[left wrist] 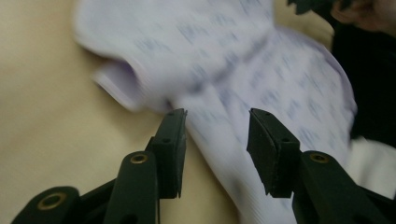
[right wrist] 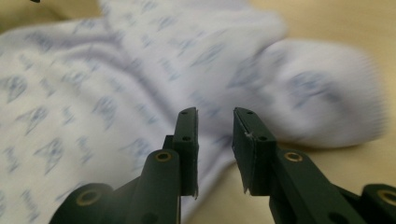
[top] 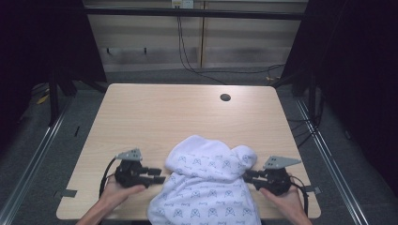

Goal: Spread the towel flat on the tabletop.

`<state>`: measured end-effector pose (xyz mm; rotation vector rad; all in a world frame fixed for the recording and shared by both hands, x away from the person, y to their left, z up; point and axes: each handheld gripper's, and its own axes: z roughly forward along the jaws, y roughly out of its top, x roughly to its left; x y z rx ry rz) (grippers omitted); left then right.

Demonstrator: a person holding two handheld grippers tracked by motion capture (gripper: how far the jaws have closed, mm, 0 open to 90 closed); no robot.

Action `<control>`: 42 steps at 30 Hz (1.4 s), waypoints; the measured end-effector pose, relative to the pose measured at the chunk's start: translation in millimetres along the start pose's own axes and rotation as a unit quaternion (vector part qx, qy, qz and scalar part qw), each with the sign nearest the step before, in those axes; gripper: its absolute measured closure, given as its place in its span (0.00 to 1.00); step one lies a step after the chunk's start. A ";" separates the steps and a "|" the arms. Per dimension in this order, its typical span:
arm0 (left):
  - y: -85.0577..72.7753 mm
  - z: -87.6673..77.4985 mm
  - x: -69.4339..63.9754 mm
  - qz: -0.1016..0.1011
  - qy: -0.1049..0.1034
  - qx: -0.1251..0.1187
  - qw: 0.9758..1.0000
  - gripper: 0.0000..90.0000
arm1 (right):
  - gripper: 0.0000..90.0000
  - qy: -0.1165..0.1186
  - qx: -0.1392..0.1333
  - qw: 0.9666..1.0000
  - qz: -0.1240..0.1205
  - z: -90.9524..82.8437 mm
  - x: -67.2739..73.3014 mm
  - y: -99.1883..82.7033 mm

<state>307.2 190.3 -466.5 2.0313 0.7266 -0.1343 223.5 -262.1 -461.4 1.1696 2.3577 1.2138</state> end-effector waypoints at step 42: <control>-6.5 5.4 -55.5 0.111 0.001 0.005 0.994 0.95 | 0.95 0.016 0.006 1.000 -0.015 -16.4 18.6 -13.3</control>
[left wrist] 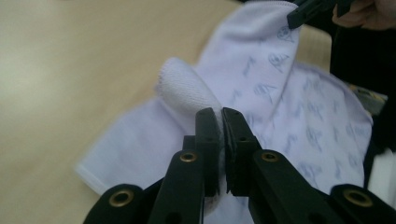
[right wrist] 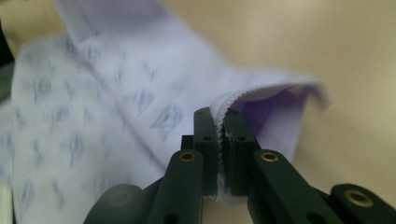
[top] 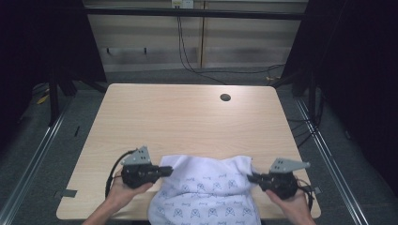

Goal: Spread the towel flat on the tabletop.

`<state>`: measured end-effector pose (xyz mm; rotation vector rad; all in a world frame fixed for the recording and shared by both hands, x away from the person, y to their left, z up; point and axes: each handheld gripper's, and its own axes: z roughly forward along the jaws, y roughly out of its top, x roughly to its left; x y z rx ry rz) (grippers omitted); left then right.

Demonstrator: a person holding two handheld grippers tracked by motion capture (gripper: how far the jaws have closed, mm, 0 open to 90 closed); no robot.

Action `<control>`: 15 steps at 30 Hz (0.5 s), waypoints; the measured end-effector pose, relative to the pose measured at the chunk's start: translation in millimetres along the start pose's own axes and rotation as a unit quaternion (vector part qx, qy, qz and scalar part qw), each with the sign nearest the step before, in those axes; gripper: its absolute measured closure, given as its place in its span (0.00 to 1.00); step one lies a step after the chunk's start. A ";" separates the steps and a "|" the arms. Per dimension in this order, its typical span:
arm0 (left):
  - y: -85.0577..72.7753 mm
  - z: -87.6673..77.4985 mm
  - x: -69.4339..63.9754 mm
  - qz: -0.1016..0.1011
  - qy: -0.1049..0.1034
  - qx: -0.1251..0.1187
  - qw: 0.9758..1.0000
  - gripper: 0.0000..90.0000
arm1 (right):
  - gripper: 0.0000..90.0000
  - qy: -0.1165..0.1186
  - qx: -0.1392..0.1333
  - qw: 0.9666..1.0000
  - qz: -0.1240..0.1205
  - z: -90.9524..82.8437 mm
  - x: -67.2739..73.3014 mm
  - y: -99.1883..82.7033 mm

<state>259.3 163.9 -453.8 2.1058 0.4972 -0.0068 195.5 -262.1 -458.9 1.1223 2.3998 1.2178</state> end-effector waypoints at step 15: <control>-9.8 3.3 0.9 -0.025 -0.037 0.007 0.999 0.74 | 0.71 -0.051 -0.029 0.997 0.043 -21.9 -30.3 -1.1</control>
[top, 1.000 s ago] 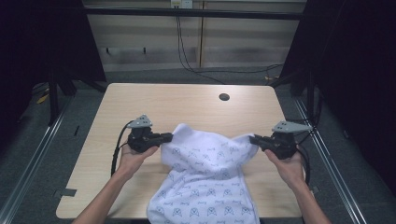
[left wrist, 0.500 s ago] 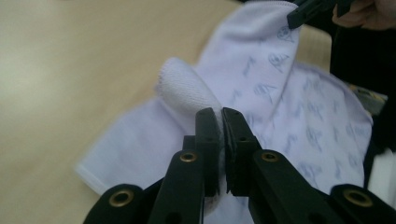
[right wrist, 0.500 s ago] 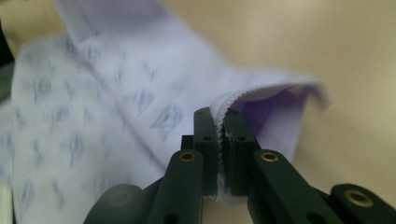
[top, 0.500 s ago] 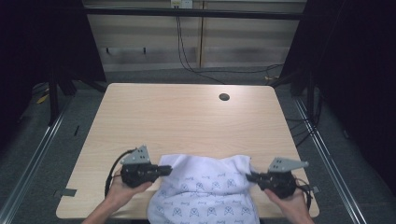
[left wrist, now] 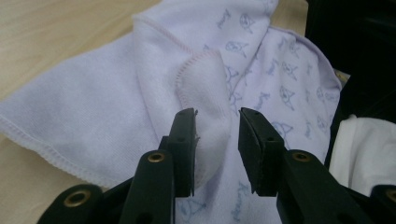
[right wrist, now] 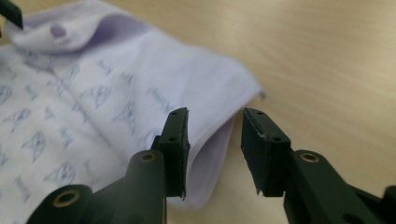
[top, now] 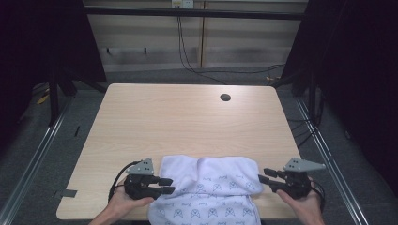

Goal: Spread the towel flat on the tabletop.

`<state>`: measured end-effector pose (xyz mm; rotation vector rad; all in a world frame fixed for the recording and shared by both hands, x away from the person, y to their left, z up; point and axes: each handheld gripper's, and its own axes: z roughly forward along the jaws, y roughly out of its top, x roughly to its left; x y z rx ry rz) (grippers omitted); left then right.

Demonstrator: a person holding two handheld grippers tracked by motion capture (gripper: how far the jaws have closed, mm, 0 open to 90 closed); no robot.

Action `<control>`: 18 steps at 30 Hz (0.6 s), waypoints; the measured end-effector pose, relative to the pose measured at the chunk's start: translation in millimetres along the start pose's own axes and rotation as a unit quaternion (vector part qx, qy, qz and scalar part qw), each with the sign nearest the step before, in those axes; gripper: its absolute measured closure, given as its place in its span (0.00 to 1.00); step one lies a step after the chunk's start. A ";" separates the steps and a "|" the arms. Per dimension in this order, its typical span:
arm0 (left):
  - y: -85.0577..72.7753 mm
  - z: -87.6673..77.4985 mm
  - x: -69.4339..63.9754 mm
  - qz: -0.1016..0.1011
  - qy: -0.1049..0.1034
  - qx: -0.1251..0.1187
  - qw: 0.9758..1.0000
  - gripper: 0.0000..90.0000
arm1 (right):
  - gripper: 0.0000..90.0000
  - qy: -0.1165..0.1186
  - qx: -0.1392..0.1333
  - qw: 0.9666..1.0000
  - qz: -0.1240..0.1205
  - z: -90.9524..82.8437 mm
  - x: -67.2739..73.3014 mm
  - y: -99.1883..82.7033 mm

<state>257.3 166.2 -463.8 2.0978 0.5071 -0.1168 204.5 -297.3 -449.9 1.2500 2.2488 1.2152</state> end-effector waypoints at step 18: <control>14.3 59.0 -1.5 0.018 0.001 0.071 0.997 0.65 | 0.60 0.022 0.063 0.997 0.024 80.5 -22.6 10.7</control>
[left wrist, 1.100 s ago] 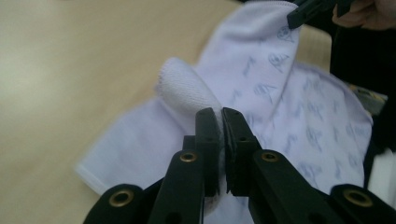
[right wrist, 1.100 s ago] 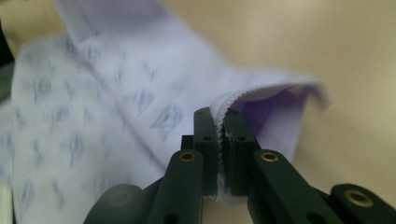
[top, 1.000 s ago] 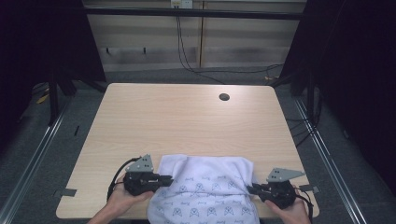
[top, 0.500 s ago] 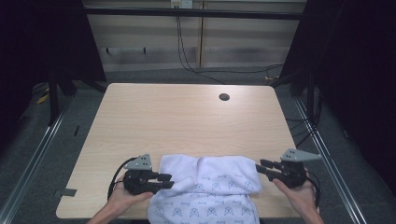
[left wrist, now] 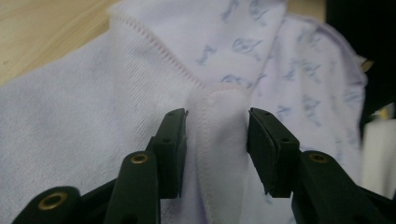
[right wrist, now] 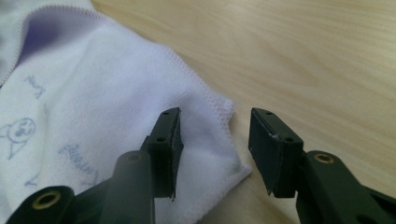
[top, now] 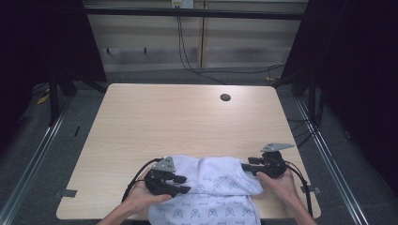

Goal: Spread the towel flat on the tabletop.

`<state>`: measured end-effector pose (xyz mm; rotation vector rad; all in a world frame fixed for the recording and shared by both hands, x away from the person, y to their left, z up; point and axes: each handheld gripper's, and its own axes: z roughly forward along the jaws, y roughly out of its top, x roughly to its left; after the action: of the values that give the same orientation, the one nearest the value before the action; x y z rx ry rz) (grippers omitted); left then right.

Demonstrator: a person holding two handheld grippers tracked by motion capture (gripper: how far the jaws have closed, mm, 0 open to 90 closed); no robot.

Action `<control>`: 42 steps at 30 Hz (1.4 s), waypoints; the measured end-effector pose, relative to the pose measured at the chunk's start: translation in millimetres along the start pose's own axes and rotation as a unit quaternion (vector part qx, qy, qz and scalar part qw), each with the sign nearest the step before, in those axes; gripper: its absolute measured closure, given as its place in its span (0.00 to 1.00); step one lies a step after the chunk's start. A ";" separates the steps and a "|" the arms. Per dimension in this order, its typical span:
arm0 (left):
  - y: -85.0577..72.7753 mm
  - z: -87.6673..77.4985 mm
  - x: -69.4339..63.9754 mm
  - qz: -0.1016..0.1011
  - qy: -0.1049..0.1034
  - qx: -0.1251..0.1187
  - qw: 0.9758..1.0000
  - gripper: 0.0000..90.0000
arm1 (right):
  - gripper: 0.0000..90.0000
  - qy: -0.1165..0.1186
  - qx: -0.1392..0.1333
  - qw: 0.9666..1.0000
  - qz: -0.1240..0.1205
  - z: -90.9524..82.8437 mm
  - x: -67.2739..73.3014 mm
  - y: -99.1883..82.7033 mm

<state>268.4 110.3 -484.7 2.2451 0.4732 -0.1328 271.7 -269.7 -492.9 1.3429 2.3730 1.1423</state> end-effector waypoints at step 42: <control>-28.9 -65.6 38.1 -0.090 0.077 -0.094 0.989 0.94 | 0.74 0.085 -0.038 0.995 -0.045 -44.3 60.9 -29.9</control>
<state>288.7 187.7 -471.4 2.0343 0.7411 -0.0077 195.3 -253.7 -471.1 1.1433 2.4492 1.3562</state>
